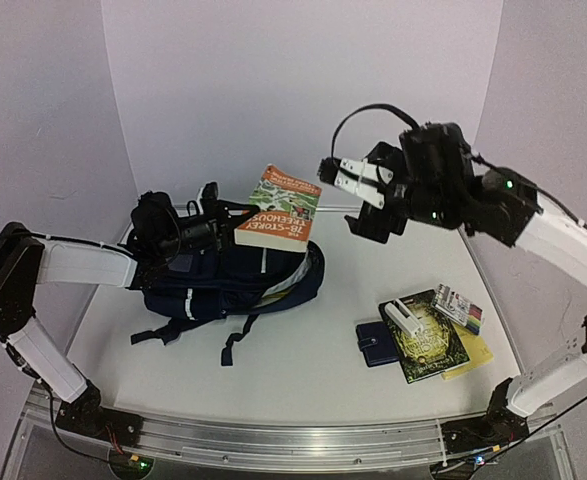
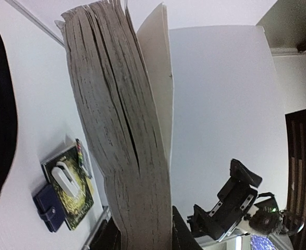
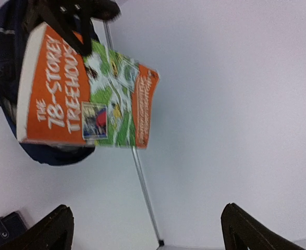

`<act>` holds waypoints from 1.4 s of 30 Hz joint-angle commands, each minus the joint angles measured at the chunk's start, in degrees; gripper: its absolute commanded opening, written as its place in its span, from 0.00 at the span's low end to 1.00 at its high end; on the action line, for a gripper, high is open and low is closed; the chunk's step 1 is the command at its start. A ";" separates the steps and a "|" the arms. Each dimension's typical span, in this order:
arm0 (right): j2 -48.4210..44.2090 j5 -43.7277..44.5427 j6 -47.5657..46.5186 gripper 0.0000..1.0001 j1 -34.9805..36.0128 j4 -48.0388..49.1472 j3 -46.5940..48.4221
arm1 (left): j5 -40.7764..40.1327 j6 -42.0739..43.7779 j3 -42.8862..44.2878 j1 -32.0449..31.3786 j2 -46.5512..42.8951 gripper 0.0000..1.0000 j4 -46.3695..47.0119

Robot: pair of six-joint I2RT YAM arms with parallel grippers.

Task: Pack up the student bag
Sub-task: Pick up the book from the center of the board.

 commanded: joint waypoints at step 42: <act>22.74 -73.84 114.13 0.70 -22.17 56.33 -11.77 | 1.23 6.05 3.39 -0.91 4.23 0.00 24.65</act>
